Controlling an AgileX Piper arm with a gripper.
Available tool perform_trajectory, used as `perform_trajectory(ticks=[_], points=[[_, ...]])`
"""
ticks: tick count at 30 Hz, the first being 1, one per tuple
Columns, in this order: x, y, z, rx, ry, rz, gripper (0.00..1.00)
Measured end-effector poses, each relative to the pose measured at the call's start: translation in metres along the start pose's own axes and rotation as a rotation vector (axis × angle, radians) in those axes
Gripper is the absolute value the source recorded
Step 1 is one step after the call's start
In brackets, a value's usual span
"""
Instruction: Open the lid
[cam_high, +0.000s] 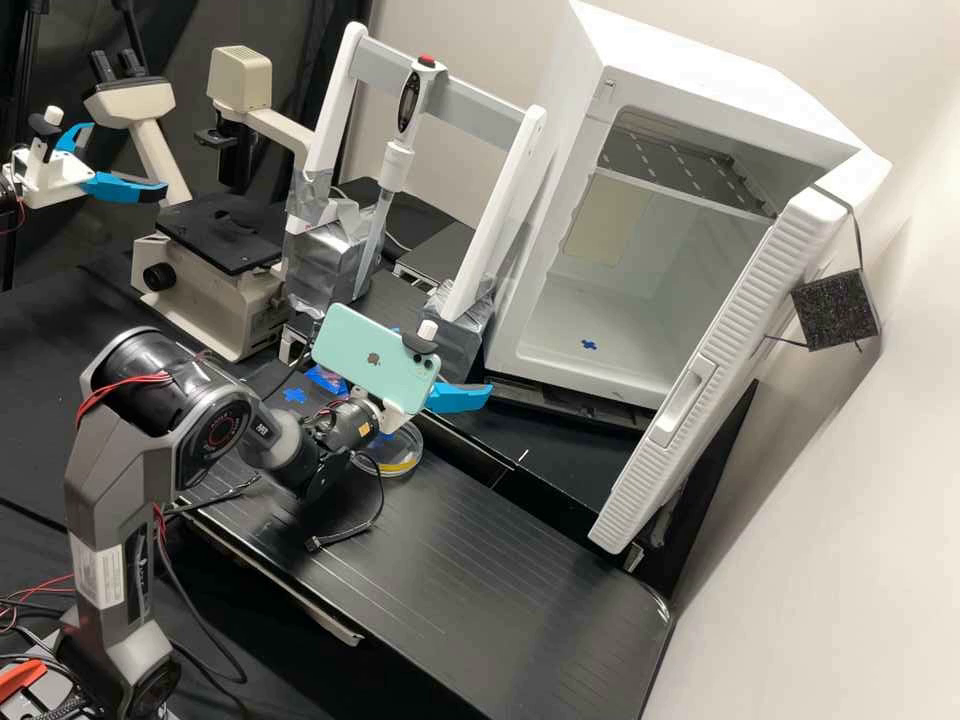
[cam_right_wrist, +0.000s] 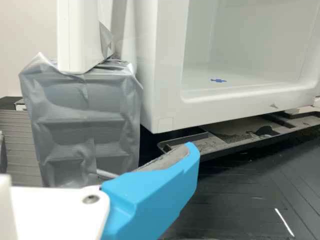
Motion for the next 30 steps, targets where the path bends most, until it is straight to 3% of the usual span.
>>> perform_trajectory(ticks=[12, 24, 30], points=[[-0.008, 0.0, 0.004, -0.011, 0.008, 0.005, 1.0], [-0.091, 0.018, 0.016, 0.055, 0.107, 0.123, 1.0], [-0.127, 0.012, 0.016, 0.054, 0.131, 0.112, 1.0]])
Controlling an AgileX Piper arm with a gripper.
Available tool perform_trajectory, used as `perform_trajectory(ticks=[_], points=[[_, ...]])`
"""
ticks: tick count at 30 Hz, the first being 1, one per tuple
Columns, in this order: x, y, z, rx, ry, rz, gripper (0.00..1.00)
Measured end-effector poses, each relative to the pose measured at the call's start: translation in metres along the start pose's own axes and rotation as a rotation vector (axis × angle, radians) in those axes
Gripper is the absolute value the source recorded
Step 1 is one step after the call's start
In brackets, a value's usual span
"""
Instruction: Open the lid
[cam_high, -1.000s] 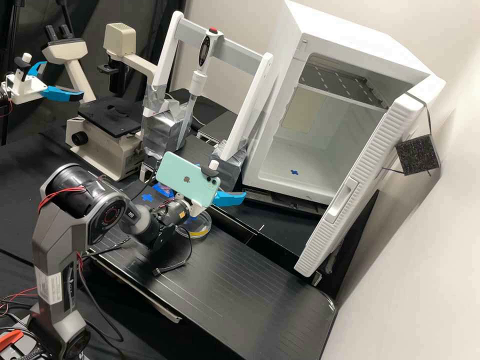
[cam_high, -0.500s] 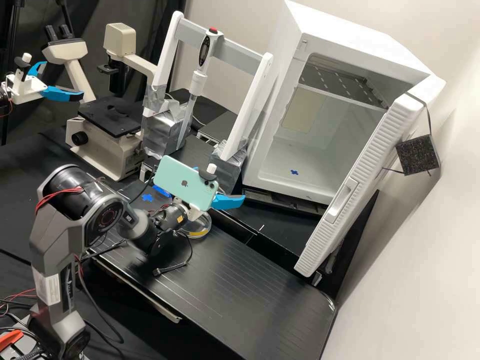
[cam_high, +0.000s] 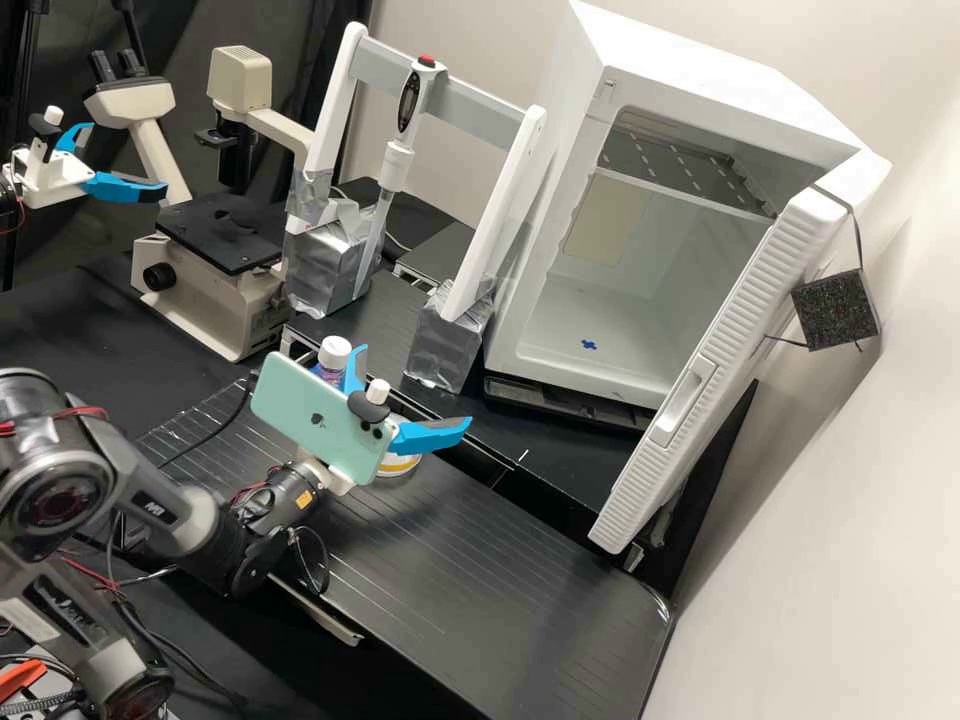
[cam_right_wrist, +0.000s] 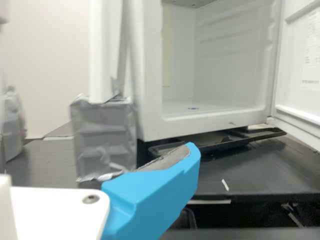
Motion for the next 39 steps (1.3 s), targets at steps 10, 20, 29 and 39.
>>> perform_trajectory(ticks=[10, 20, 29, 39], points=[[-0.014, -0.004, 0.005, -0.018, -0.023, -0.025, 1.0], [-0.011, -0.013, 0.008, -0.019, -0.035, -0.077, 1.0], [-0.01, -0.014, 0.015, -0.031, -0.068, -0.089, 1.0], [-0.011, -0.013, 0.017, -0.043, -0.072, -0.091, 1.0]])
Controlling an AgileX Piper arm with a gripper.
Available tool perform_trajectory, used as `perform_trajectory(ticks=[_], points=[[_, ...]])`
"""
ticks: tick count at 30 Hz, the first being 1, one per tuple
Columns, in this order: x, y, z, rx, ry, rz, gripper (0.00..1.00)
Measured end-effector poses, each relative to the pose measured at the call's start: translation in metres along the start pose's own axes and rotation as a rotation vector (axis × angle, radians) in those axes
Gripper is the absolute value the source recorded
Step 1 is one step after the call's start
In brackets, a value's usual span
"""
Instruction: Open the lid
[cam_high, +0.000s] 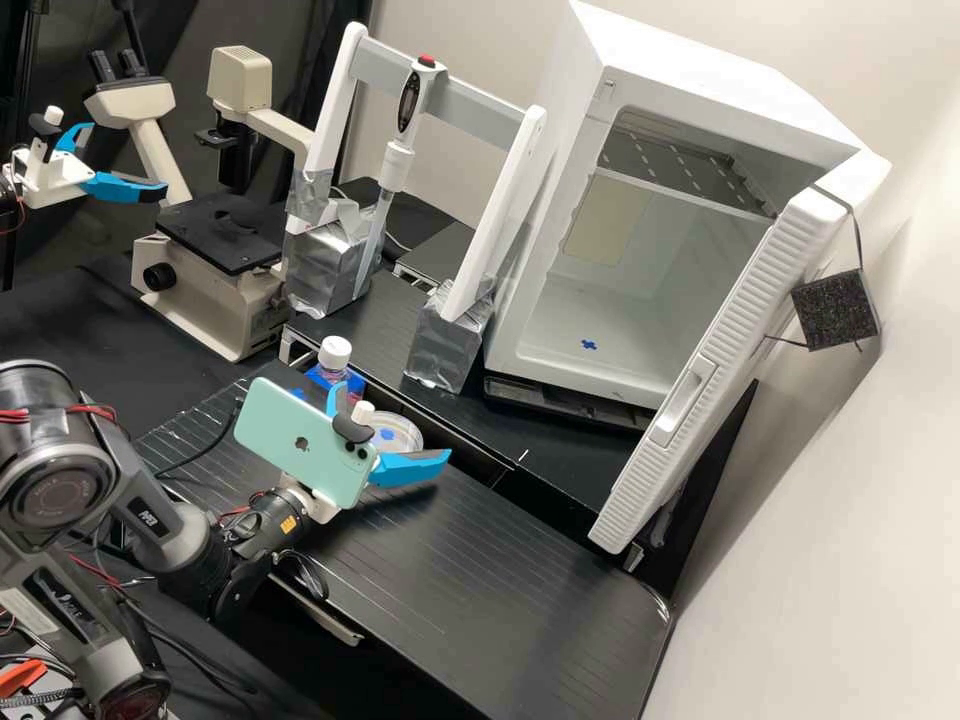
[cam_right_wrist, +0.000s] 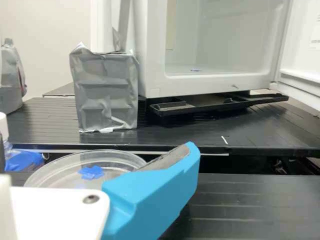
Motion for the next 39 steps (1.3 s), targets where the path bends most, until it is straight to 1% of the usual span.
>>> perform_trajectory(ticks=[5, 13, 23, 24, 39], points=[[-0.0005, -0.0005, 0.0008, -0.013, 0.004, -0.016, 1.0], [-0.0003, -0.0007, 0.0053, -0.011, -0.016, -0.024, 1.0], [-0.0002, -0.0012, 0.0073, -0.01, -0.025, -0.03, 1.0], [-0.0001, -0.0014, 0.0077, -0.009, -0.026, -0.031, 0.0], [0.0001, -0.0017, 0.0081, -0.008, -0.028, -0.033, 0.0]])
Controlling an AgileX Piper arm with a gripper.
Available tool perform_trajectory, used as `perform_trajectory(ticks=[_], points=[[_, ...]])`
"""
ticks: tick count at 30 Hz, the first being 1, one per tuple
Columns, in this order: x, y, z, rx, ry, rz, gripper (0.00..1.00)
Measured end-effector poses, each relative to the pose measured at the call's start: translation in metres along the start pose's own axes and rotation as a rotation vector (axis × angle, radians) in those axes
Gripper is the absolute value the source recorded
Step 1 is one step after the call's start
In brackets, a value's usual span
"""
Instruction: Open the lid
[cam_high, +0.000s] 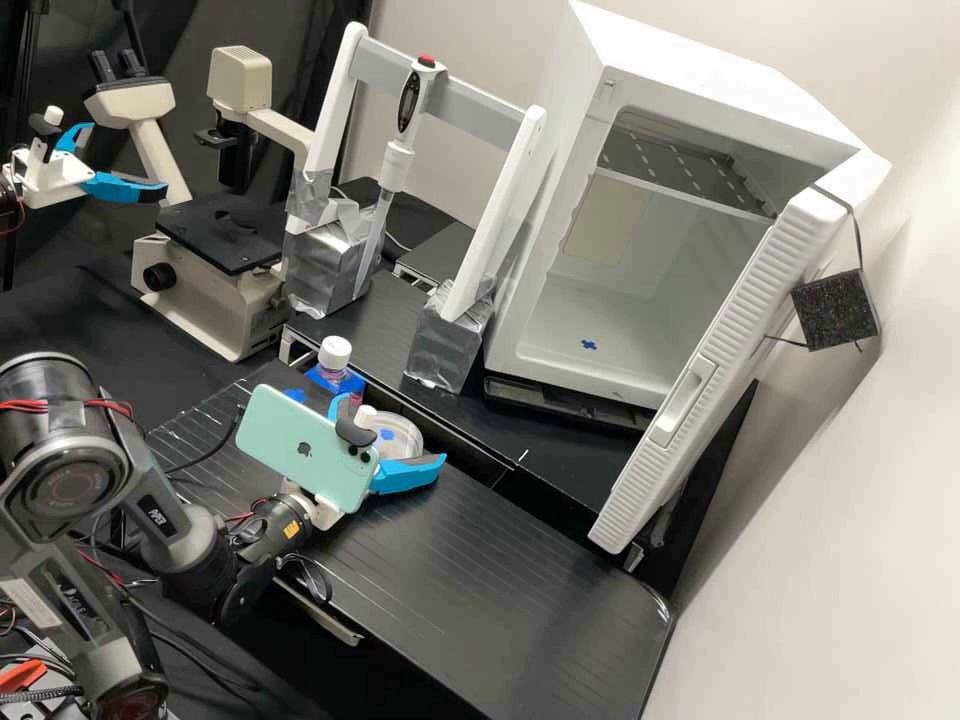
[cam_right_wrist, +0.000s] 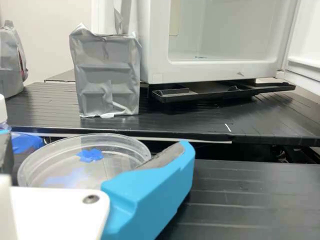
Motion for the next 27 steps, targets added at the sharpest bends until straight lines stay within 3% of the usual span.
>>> perform_trajectory(ticks=[22, 27], points=[[0.0006, -0.0004, 0.0005, 0.005, 0.005, 0.001, 0.0], [-0.002, 0.0015, 0.0005, -0.007, 0.019, -0.012, 0.0]])
